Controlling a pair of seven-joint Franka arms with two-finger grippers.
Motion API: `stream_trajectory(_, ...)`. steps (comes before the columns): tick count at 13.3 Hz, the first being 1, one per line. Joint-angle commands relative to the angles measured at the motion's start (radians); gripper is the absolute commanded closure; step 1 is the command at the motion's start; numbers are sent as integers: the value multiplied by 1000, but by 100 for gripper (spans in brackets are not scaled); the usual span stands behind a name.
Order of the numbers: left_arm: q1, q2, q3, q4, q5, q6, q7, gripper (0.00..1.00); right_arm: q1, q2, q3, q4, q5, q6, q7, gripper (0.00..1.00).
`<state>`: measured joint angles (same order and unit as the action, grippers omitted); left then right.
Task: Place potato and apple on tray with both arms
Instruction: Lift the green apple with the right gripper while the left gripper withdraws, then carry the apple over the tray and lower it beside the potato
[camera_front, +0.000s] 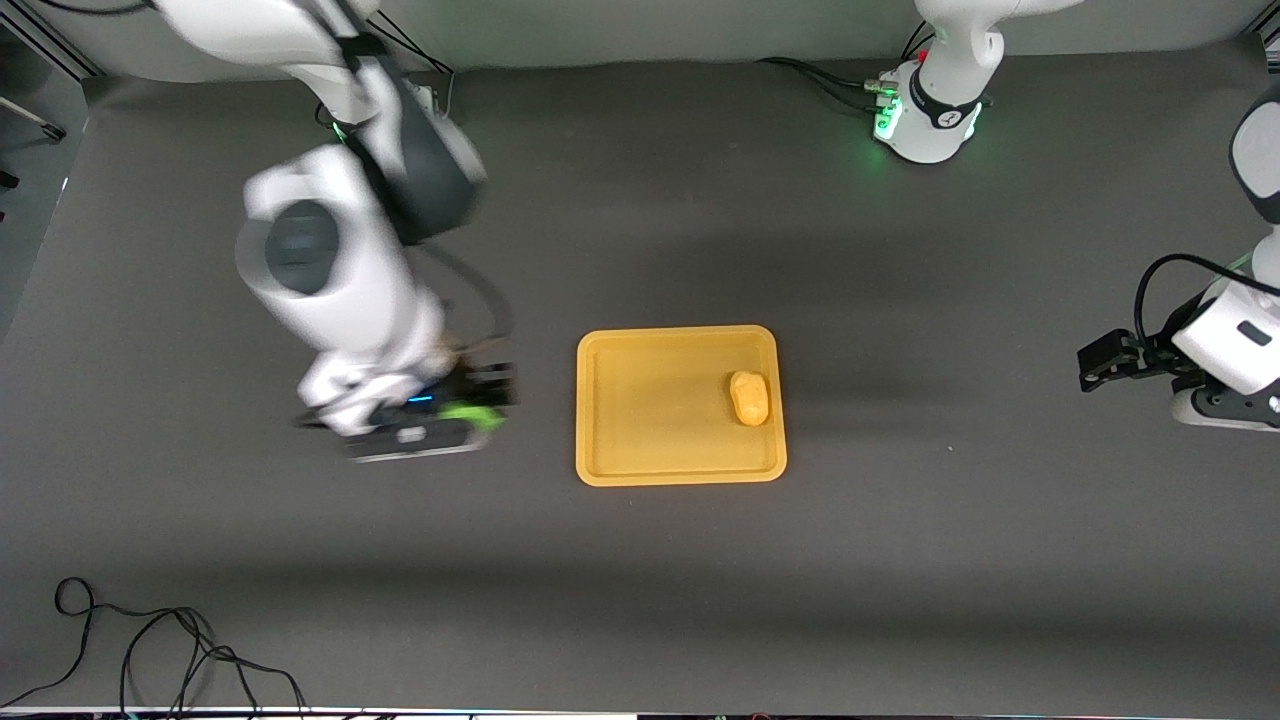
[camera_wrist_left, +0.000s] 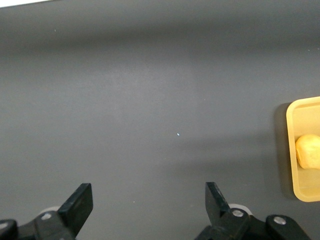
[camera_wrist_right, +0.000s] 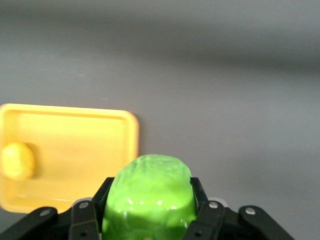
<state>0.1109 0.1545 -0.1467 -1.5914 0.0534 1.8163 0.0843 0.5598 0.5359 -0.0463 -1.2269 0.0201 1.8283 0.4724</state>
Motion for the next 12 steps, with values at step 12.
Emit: stream_trajectory(12, -7, 3, -2, 30, 0, -48, 46, 0, 255, 496, -13, 251, -12, 238, 319, 56)
